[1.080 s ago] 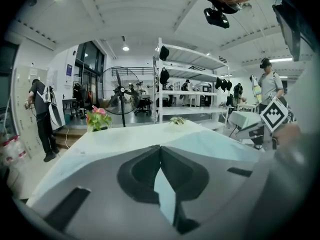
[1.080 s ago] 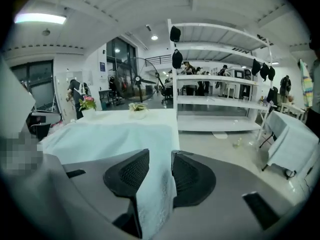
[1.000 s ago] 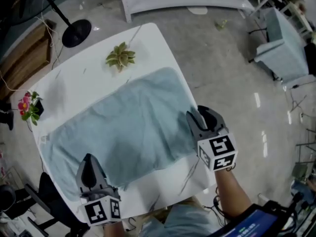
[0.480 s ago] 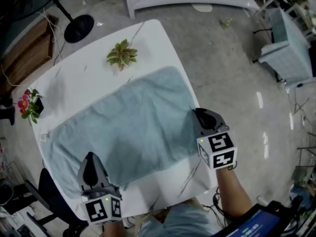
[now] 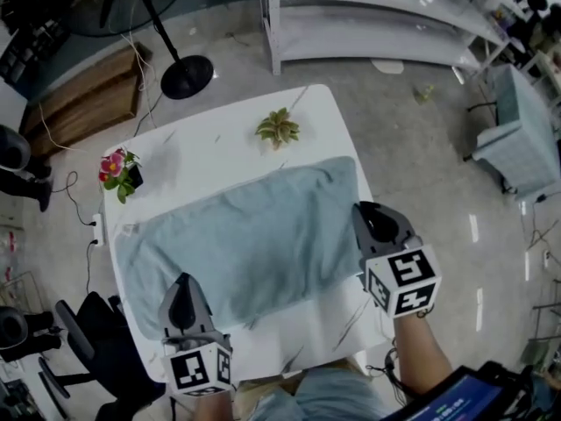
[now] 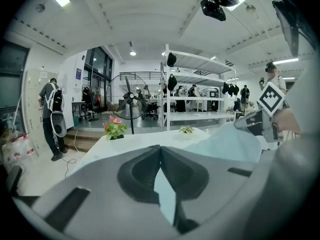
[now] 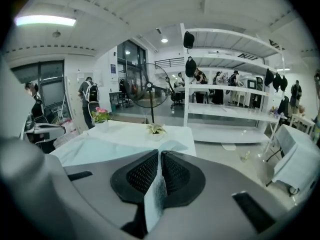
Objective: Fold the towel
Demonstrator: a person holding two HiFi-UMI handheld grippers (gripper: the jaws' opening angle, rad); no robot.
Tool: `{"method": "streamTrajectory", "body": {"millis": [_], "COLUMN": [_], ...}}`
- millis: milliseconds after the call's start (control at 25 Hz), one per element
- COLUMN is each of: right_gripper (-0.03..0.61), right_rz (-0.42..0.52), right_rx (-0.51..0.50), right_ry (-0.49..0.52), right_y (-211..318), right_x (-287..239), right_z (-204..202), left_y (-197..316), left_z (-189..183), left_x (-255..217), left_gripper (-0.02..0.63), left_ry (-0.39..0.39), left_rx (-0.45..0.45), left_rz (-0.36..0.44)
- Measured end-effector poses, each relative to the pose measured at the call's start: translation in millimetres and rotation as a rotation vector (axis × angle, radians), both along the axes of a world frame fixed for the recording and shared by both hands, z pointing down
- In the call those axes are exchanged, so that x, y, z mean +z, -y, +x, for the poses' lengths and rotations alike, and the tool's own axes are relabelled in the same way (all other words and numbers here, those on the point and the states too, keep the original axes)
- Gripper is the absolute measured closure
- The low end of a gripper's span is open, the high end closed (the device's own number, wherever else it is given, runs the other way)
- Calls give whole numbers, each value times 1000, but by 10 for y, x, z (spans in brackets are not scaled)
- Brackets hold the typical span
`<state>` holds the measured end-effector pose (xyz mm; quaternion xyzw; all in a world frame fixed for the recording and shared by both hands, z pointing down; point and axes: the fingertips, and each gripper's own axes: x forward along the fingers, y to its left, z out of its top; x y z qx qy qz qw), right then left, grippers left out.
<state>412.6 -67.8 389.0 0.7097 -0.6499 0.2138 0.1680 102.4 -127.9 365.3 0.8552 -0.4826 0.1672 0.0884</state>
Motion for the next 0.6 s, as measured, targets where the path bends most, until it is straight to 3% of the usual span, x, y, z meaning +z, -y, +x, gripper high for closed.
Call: {"method": "streamTrajectory", "body": {"millis": [240, 600], "right_gripper": [542, 542], "right_rz": [48, 95], "right_rx": [-60, -225], "right_ry": [-61, -104], "right_y": [275, 877], "right_x": [-380, -587], "right_z": [-741, -2278], "left_y": [-40, 19], "left_z": [-638, -1750], "left_x": [-220, -383], "left_gripper": [607, 607], "left_ry": [-51, -111], "left_rx": [-17, -94], "left_rz": [19, 41]}}
